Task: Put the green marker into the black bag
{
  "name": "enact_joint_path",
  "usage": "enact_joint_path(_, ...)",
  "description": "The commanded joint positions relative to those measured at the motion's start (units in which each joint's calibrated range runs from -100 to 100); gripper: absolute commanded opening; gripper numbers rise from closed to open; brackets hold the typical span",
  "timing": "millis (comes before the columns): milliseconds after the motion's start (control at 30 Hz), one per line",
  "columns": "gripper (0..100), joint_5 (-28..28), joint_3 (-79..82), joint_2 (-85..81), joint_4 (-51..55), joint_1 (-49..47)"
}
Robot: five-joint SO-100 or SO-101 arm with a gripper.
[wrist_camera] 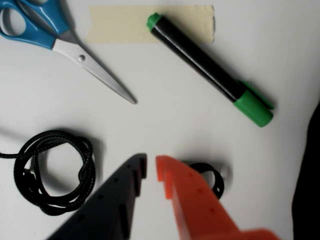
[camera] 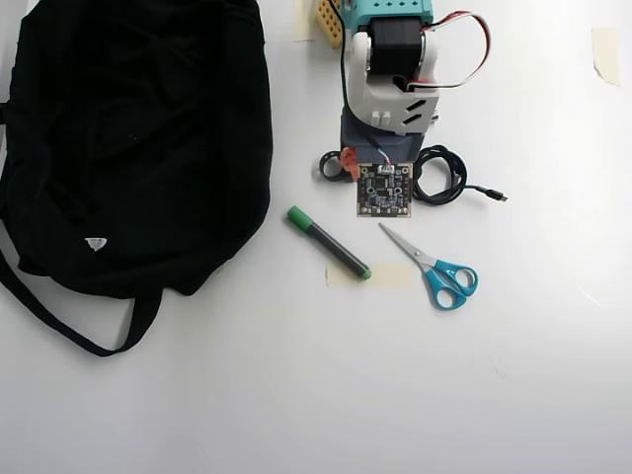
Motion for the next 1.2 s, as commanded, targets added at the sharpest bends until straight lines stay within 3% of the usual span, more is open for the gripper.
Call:
enact_joint_path(0, 3, 0.1, -1.5, -1.0, 0.0, -0.1)
enact_joint_path(1033, 2, 0.4, -1.6, -1.0, -0.5, 1.5)
enact_joint_path(1167, 3, 4.4, -1.6, -1.0, -0.5, 2.2)
